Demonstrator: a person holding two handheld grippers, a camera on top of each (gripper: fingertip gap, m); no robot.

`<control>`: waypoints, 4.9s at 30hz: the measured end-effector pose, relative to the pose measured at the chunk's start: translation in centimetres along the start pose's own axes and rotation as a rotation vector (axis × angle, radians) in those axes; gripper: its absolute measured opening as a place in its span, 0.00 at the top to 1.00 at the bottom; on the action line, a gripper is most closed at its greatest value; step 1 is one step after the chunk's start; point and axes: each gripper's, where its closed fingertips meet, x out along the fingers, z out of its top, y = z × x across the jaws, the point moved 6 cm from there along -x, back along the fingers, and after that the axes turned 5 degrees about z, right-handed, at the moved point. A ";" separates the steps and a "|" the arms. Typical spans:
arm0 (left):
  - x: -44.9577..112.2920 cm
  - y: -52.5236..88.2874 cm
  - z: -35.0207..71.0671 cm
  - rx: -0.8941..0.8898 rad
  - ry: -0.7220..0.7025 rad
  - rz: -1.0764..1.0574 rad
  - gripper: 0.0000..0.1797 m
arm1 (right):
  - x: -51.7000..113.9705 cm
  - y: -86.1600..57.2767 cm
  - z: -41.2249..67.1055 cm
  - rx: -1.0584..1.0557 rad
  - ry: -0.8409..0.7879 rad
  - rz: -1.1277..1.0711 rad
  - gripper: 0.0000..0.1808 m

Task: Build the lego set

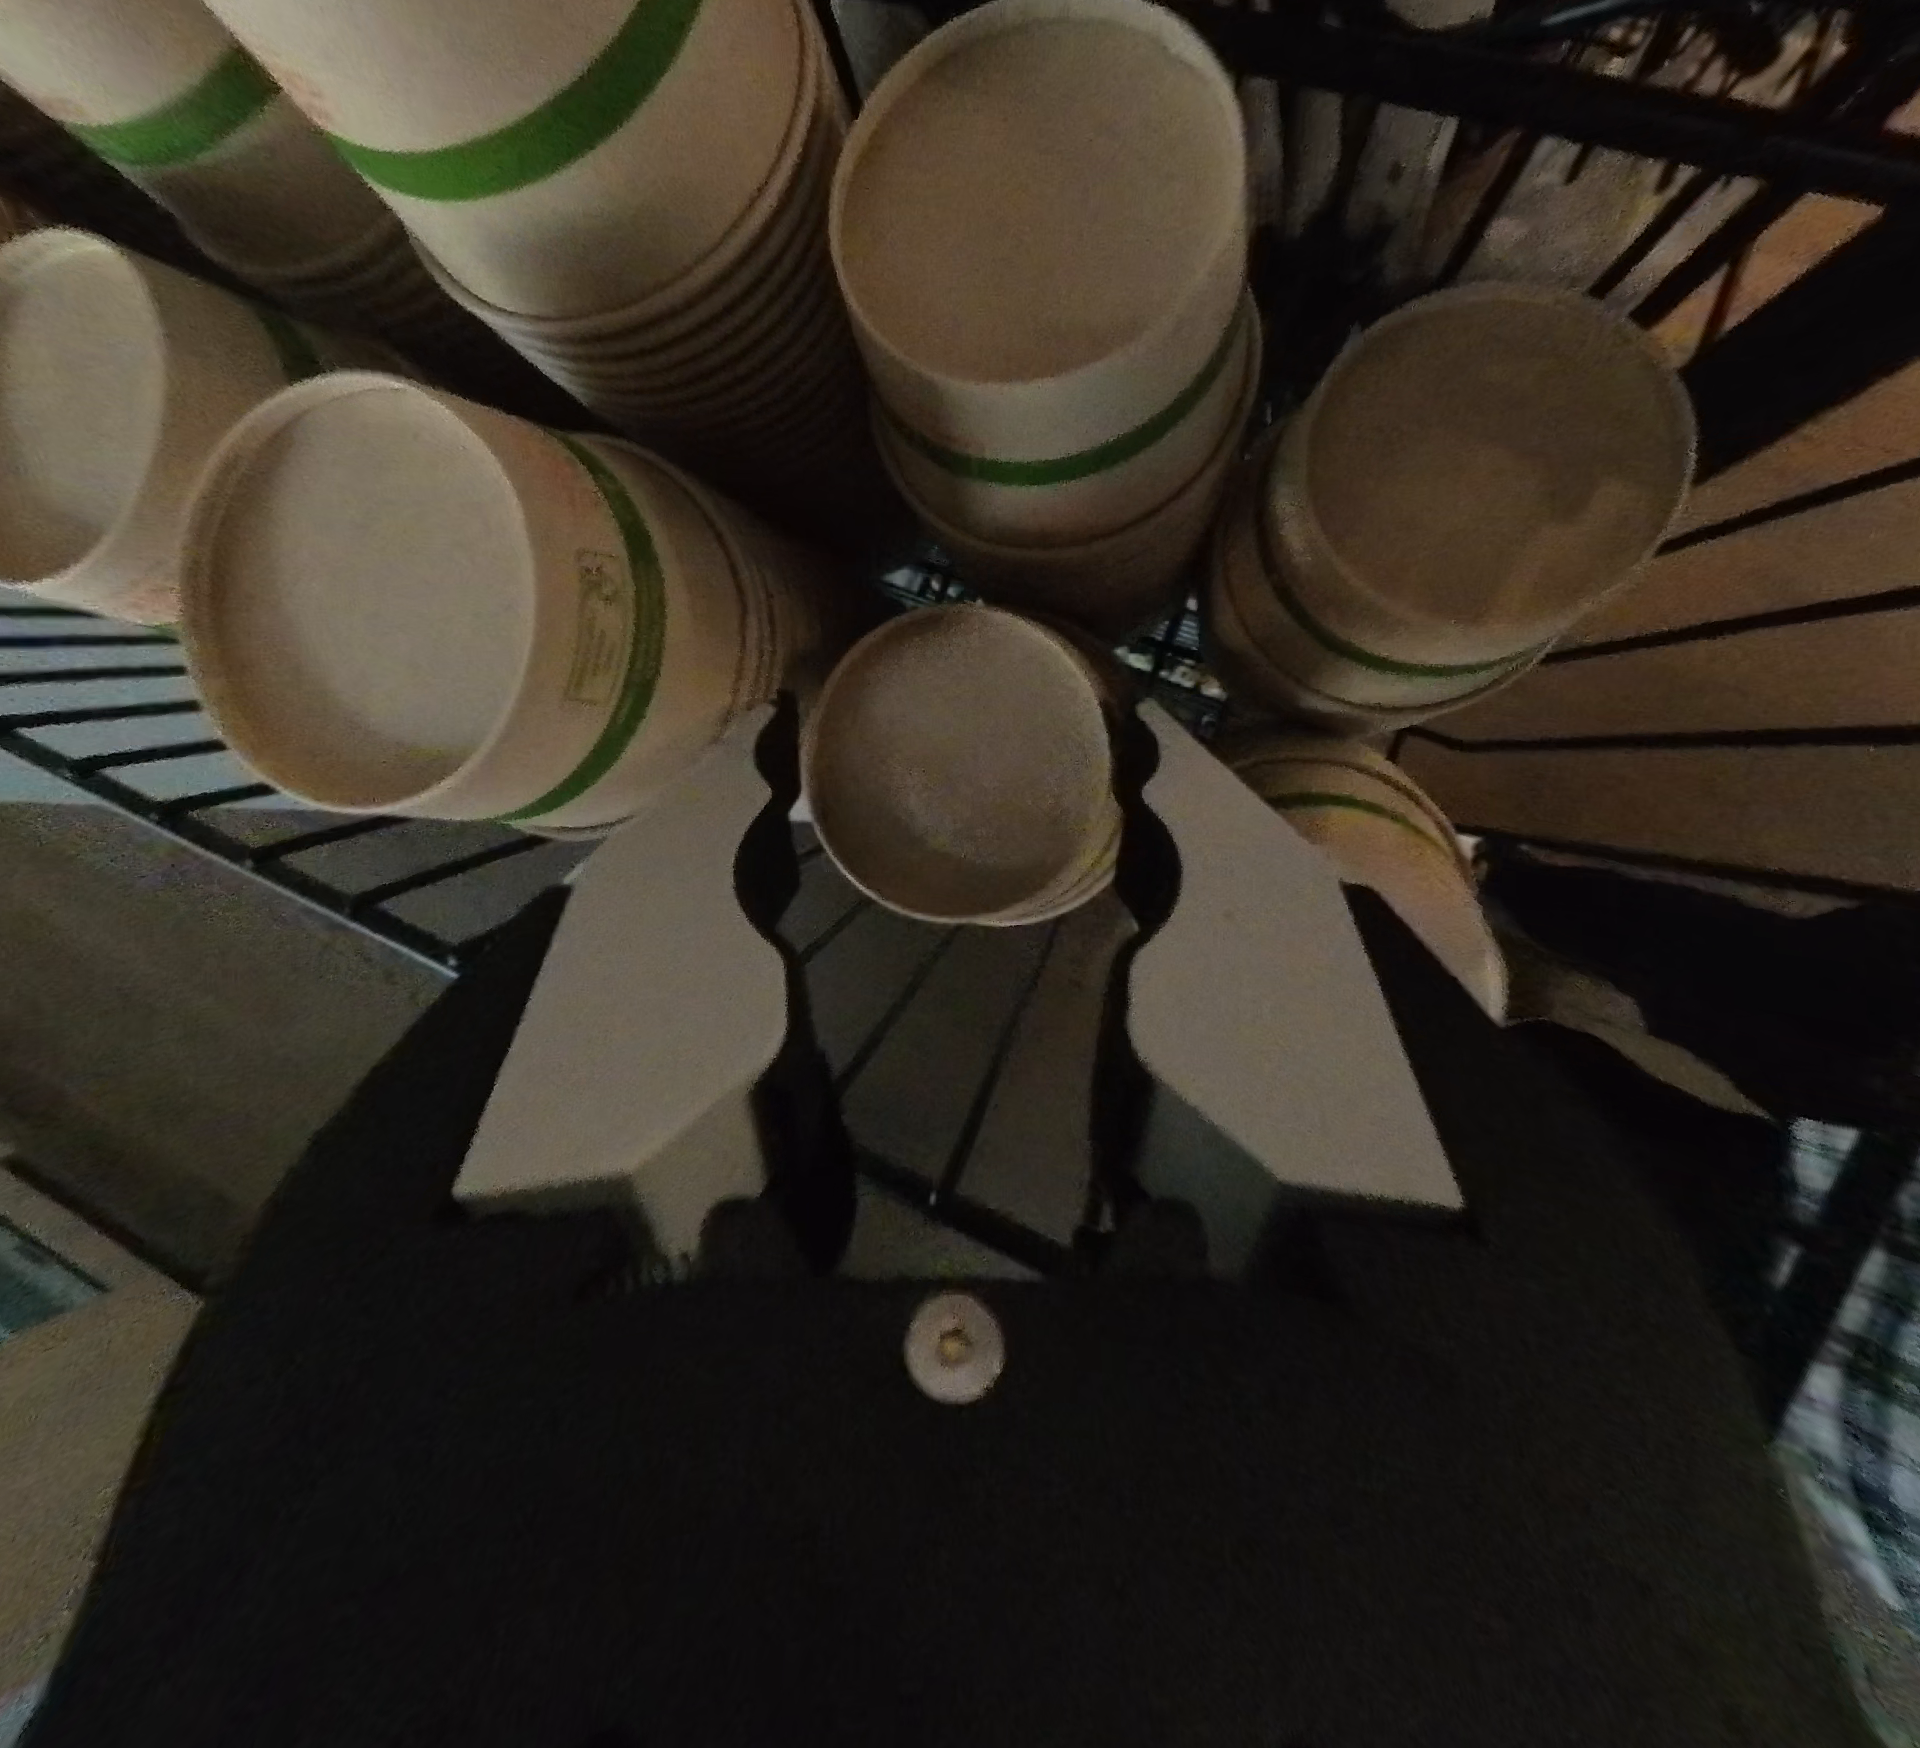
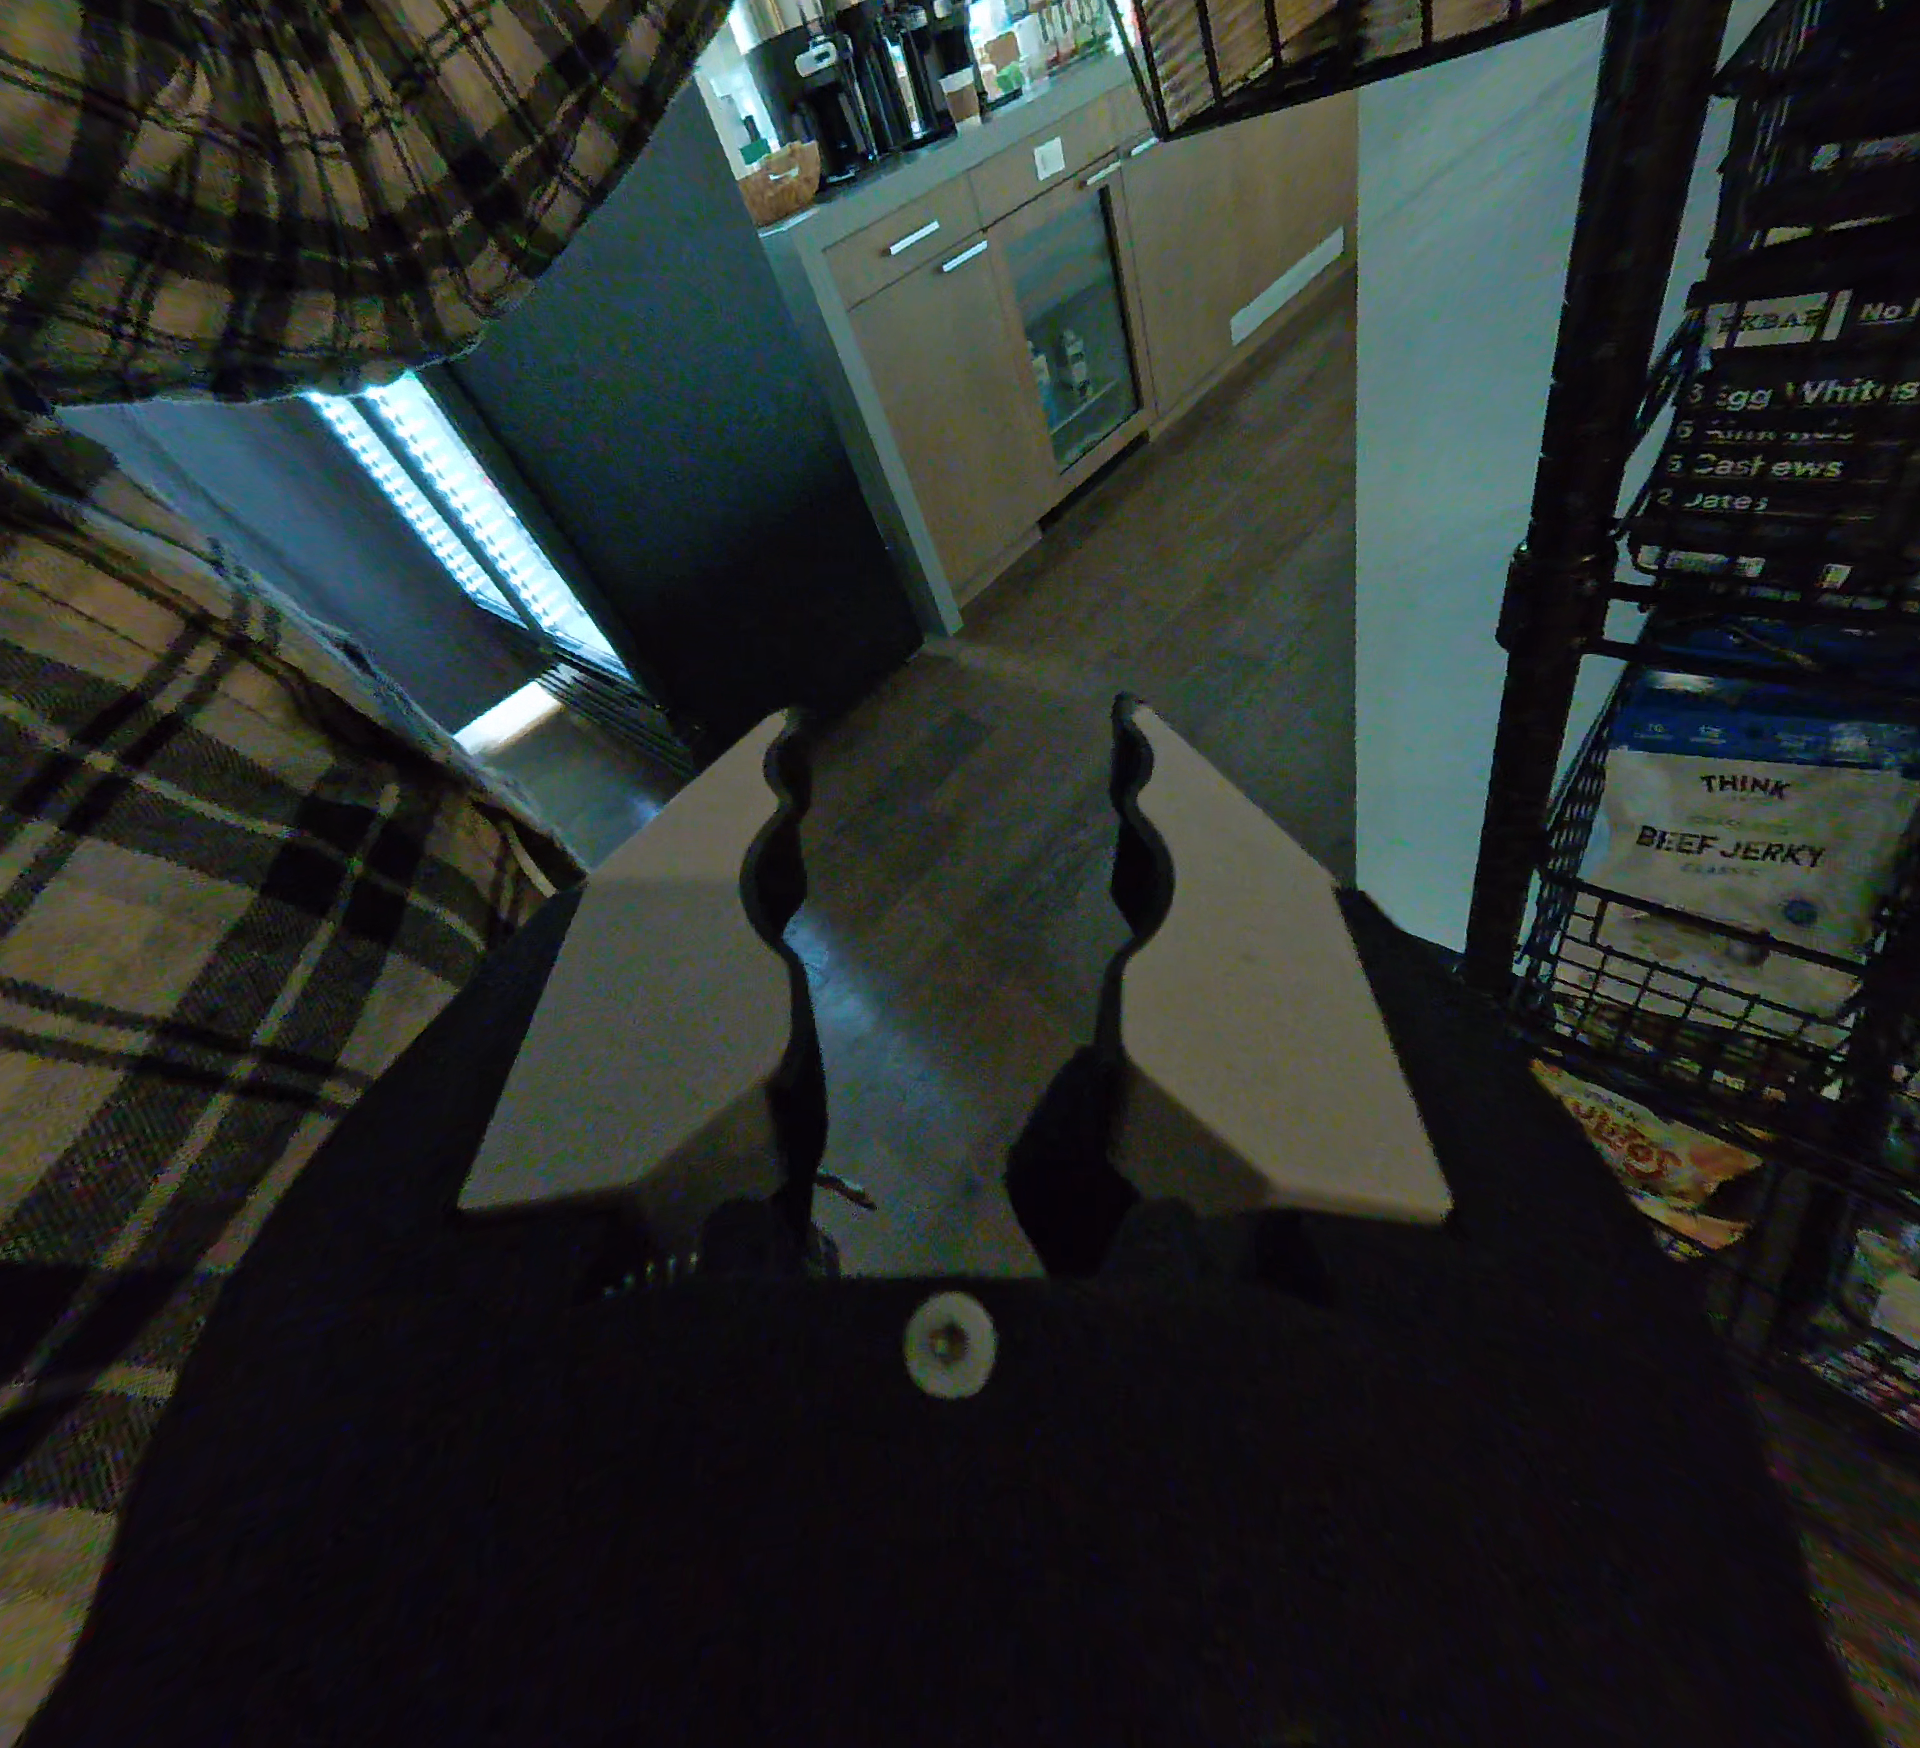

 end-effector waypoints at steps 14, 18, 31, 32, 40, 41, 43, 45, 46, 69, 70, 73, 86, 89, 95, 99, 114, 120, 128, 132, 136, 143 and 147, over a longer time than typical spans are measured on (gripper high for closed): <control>-0.9 -2.1 0.3 0.114 0.010 -0.037 0.99 | 0.1 -2.4 0.5 0.002 0.018 0.106 0.70; -1.4 -2.2 0.1 0.115 0.006 -0.010 1.00 | -0.4 -3.2 0.9 -0.014 0.024 0.124 0.70; -6.9 -1.2 0.6 -0.047 -0.360 0.043 1.00 | 2.1 -4.0 5.9 -0.209 0.009 0.182 0.70; -7.6 -1.3 0.7 -0.066 -0.404 0.039 1.00 | 2.5 -3.9 6.8 -0.232 -0.004 0.191 0.70; -15.7 -8.0 1.6 -0.172 -0.896 -0.205 1.00 | 6.1 -2.4 15.7 -0.451 -0.153 0.177 0.58; -15.9 -9.4 1.5 -0.178 -0.929 -0.249 1.00 | 6.5 -2.3 16.8 -0.461 -0.176 0.176 0.57; -16.2 -12.1 1.4 -0.181 -1.004 -0.318 1.00 | 7.2 -2.5 18.7 -0.441 -0.219 0.191 0.53; -16.0 -14.5 1.0 -0.210 -1.060 -0.406 1.00 | 7.8 -3.1 20.4 -0.373 -0.261 0.222 0.47; -15.8 -15.7 0.8 -0.218 -1.086 -0.439 1.00 | 8.0 -3.3 21.1 -0.338 -0.288 0.242 0.45; -11.0 -24.5 0.0 0.004 -1.003 -0.125 0.51 | 4.9 -5.5 23.5 -0.130 -0.191 0.383 0.57; -10.6 -24.7 0.2 0.043 -0.958 -0.058 0.42 | 4.8 -5.4 23.4 -0.140 -0.148 0.381 0.57; -9.3 -25.9 0.9 0.177 -0.870 0.061 0.36 | 5.0 -4.9 22.8 -0.167 0.028 0.388 0.57; -4.9 -28.7 1.5 0.194 -0.741 0.204 0.55 | 6.0 -4.3 20.5 -0.304 0.484 0.226 0.55; -5.6 -28.1 1.4 0.081 -0.815 0.142 0.55 | 5.9 -3.8 20.9 -0.327 0.419 0.234 0.54; -6.1 -26.5 0.5 -0.090 -0.891 0.016 0.55 | 3.8 -4.0 22.3 -0.364 0.240 0.204 0.52; -5.9 -26.0 -0.4 -0.125 -0.884 0.009 0.55 | 1.4 -7.0 23.1 -0.412 0.129 0.040 0.53; -5.0 -25.5 -3.5 -0.306 -0.864 -0.040 0.55 | -13.0 -22.6 28.0 -0.390 -0.148 -0.507 0.50; -4.5 -26.1 -2.9 -0.322 -0.854 -0.025 0.55 | -10.9 -23.3 31.4 -0.441 -0.208 -0.460 0.49; -4.3 -27.2 -2.0 -0.317 -0.845 0.020 0.55 | -5.1 -28.1 36.7 -0.422 -0.209 -0.546 0.33; -4.4 -27.3 -2.7 -0.339 -0.834 0.048 0.55 | -3.3 -30.3 38.1 -0.455 -0.184 -0.616 0.37; -4.7 -27.1 -3.6 -0.369 -0.826 0.075 0.55 | -2.5 -31.0 38.7 -0.477 -0.185 -0.643 0.40; -5.0 -26.5 -4.0 -0.381 -0.824 0.095 0.55 | -2.4 -31.2 38.8 -0.428 -0.143 -0.613 0.43; -4.9 -26.5 -3.6 -0.368 -0.825 0.092 0.55 | -2.9 -30.8 38.7 -0.408 -0.148 -0.597 0.43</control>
